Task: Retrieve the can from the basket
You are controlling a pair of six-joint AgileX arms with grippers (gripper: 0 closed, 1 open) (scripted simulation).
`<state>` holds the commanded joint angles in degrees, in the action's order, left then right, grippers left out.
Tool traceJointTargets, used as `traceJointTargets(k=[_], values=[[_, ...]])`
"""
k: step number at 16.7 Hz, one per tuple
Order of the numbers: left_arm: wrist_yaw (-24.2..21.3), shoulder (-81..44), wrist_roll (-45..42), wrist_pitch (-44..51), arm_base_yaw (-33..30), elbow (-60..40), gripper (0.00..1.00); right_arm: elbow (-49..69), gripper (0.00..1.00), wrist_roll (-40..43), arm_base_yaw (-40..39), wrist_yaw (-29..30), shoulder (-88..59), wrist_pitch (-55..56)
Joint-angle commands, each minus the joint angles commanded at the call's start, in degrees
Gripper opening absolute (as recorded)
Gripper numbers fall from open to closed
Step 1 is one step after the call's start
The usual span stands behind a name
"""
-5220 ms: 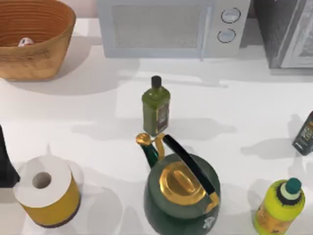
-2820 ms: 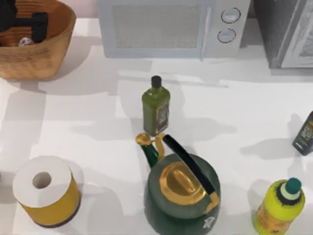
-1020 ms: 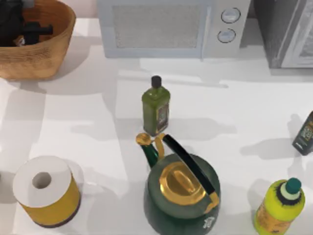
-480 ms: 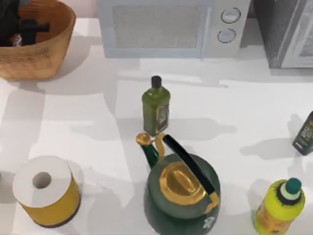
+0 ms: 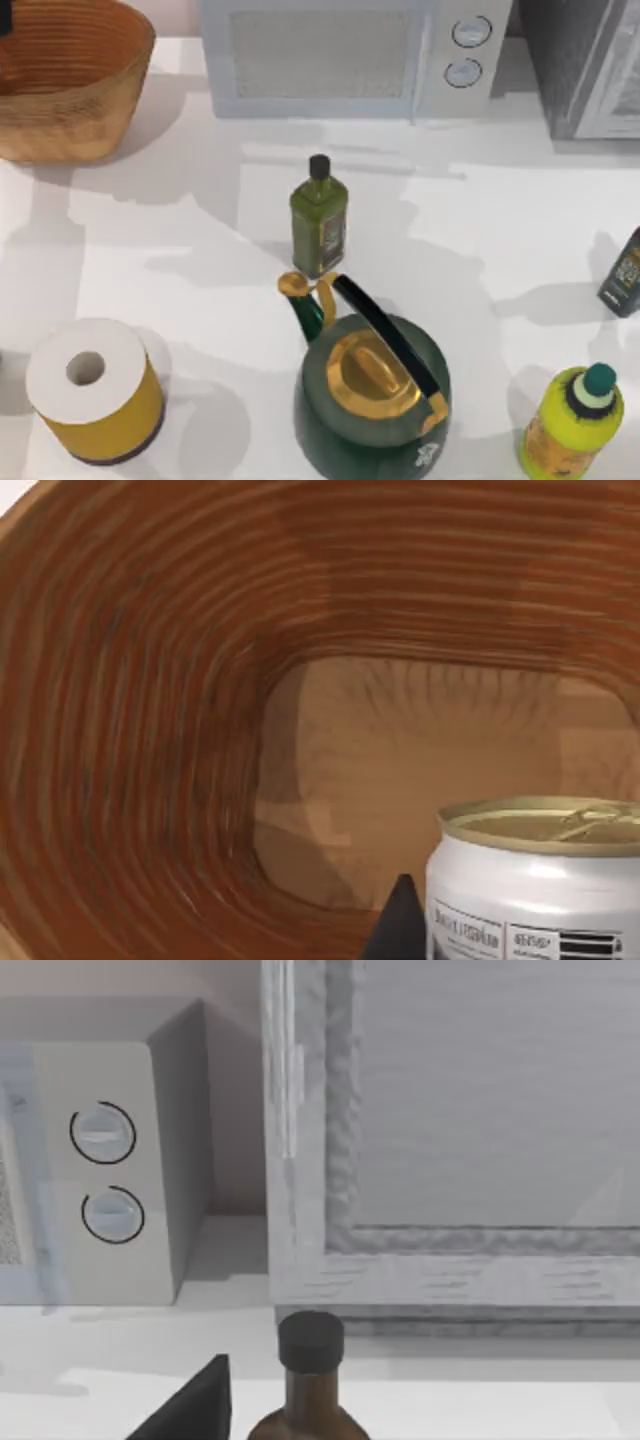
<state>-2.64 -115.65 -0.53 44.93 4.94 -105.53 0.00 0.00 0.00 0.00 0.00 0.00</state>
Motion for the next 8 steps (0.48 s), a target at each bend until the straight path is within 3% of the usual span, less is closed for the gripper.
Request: traceJointTargets(k=[8], values=[[1.0,48.0,0.7,-18.7,-1.6,43.2,0.00,0.0,1.00,0.0,0.0,0.0,0.0,0.0]])
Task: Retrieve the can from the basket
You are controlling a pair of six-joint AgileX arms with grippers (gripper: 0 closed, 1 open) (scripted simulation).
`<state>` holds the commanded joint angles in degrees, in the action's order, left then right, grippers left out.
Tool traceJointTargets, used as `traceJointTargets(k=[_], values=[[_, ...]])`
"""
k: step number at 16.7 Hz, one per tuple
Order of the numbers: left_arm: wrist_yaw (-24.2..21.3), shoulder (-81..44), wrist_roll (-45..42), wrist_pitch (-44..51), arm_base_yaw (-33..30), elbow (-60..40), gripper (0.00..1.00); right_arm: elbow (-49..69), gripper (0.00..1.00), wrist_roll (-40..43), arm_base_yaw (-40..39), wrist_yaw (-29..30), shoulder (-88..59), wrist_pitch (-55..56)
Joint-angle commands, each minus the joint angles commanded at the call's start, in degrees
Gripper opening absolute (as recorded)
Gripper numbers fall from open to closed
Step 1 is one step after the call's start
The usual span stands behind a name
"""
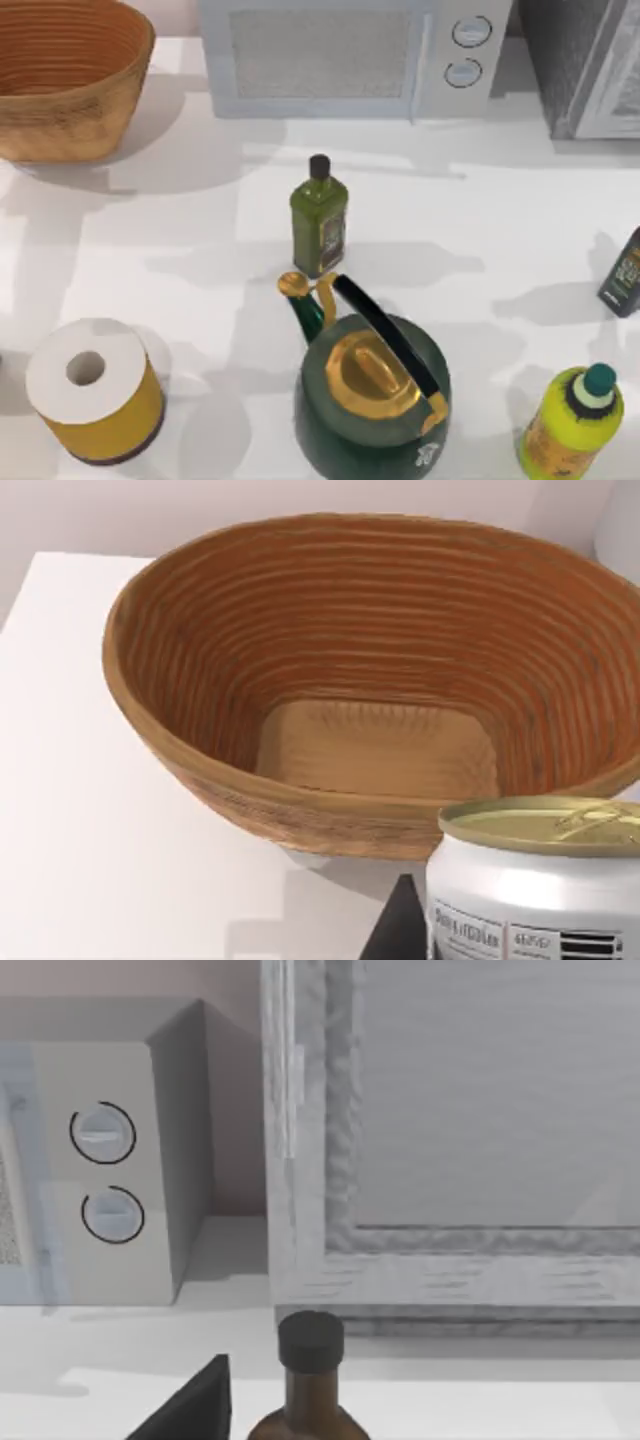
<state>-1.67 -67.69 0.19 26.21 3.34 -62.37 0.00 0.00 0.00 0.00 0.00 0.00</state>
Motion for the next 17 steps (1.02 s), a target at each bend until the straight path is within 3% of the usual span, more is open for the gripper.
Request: traceJointTargets(k=[10,14,17], values=[[1.2,53.6,-0.1,-20.8,-2.6,49.2,0.00,0.0,1.00,0.0,0.0,0.0,0.0,0.0],[1.6,65.1,-0.2,-25.2,-3.2,59.9,0.00,0.0,1.00,0.0,0.0,0.0,0.0,0.0],[1.7,67.7,-0.2,-26.2,-3.3,62.4,0.00,0.0,1.00,0.0,0.0,0.0,0.0,0.0]])
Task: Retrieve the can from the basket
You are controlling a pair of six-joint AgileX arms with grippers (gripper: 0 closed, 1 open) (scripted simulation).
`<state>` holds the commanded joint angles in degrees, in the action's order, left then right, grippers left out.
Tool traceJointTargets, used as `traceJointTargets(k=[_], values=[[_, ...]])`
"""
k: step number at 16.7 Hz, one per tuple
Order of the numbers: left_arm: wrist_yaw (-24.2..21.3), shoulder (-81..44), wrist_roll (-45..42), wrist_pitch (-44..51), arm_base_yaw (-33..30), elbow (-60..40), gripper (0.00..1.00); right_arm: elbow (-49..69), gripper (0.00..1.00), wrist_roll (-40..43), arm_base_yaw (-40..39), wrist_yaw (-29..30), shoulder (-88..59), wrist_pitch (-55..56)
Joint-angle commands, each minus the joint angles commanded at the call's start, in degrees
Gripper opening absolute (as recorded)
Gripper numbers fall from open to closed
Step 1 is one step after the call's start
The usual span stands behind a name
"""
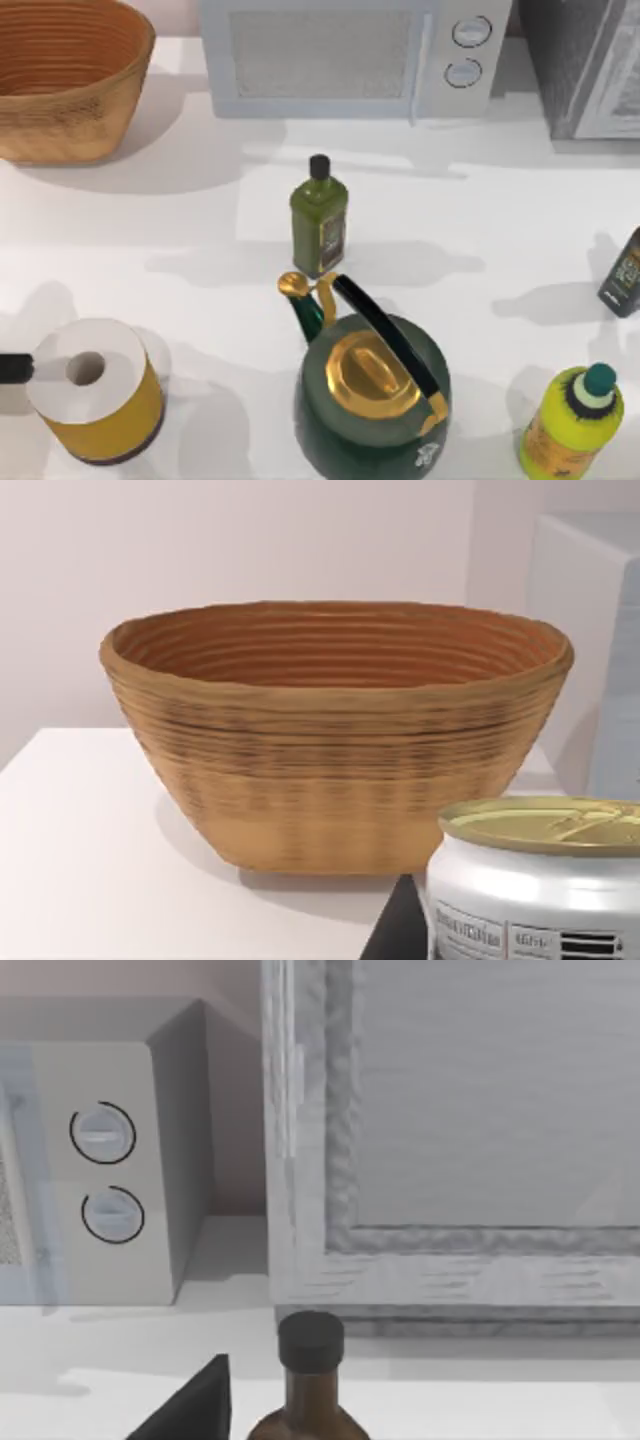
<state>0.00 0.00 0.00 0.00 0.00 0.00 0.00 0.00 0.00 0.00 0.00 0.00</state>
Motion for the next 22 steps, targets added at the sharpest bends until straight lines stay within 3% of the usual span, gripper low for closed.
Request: traceJointTargets(k=[7,11,16,22], values=[[-0.6,-1.9,-0.2,-0.6,0.4,-0.7,0.00,0.0,1.00,0.0,0.0,0.0,0.0,0.0],[-5.2,-11.7,-0.9,-5.3,1.6,-4.7,0.00,0.0,1.00,0.0,0.0,0.0,0.0,0.0],[-17.2,-33.3,-2.2,-16.0,2.3,-14.1,0.00,0.0,1.00,0.0,0.0,0.0,0.0,0.0],[-37.7,-67.1,-3.5,-32.7,1.5,-29.1,0.00,0.0,1.00,0.0,0.0,0.0,0.0,0.0]])
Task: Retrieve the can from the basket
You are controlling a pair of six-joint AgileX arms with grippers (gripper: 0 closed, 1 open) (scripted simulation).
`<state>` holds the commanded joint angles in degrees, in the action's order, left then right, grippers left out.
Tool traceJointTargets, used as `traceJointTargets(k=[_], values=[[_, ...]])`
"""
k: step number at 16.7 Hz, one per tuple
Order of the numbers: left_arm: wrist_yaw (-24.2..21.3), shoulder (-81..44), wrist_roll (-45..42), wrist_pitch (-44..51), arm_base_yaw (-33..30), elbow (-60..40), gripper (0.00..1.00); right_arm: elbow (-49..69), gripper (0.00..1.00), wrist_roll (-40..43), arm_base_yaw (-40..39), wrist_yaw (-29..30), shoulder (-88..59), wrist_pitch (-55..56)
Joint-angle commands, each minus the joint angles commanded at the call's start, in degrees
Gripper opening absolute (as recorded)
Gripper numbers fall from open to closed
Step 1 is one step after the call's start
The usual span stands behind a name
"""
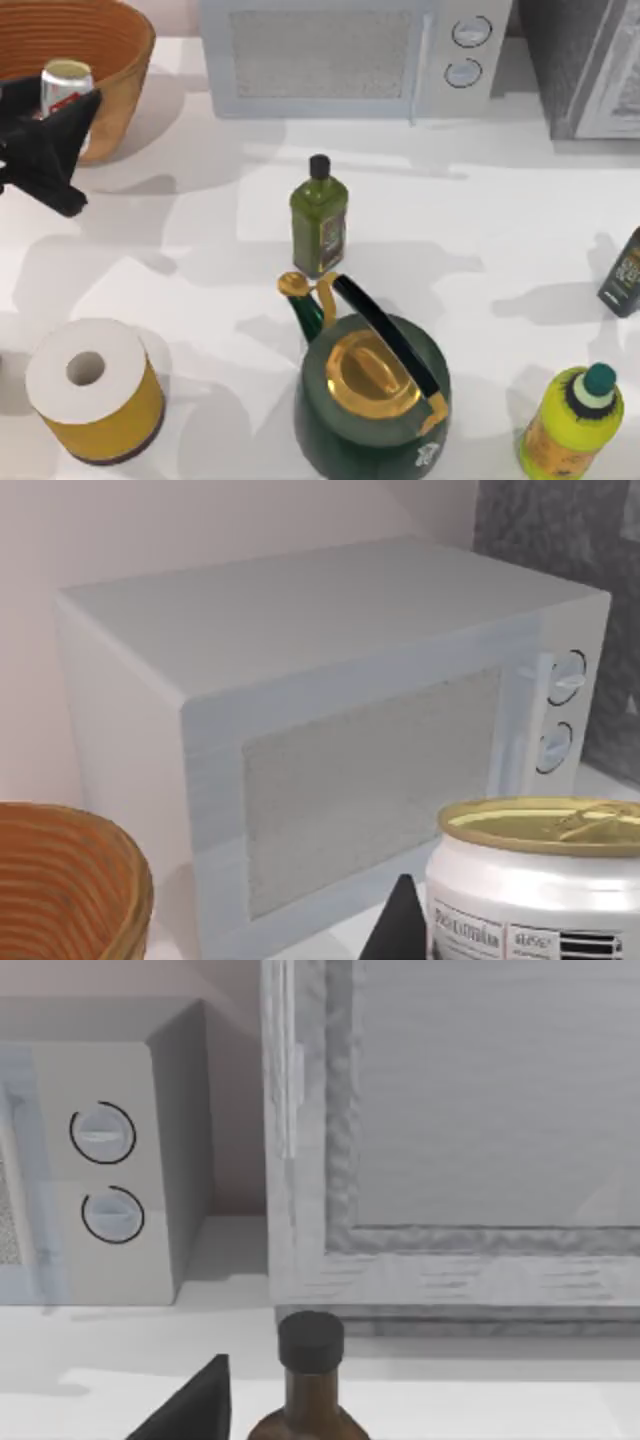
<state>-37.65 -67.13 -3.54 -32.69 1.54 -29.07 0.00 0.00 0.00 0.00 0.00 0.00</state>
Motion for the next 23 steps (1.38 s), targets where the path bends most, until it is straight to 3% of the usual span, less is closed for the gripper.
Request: traceJointTargets(k=[8,13,17,23], values=[[-28.1,-46.3,-1.0,-22.6,-2.8,-20.7,0.00,0.0,1.00,0.0,0.0,0.0,0.0,0.0],[-40.9,-67.7,-1.3,-33.6,-5.6,-31.4,0.00,0.0,1.00,0.0,0.0,0.0,0.0,0.0],[-46.4,-76.6,-1.5,-38.8,-8.5,-37.2,0.00,0.0,1.00,0.0,0.0,0.0,0.0,0.0],[-47.3,-77.9,-1.5,-39.8,-9.4,-38.5,0.00,0.0,1.00,0.0,0.0,0.0,0.0,0.0]])
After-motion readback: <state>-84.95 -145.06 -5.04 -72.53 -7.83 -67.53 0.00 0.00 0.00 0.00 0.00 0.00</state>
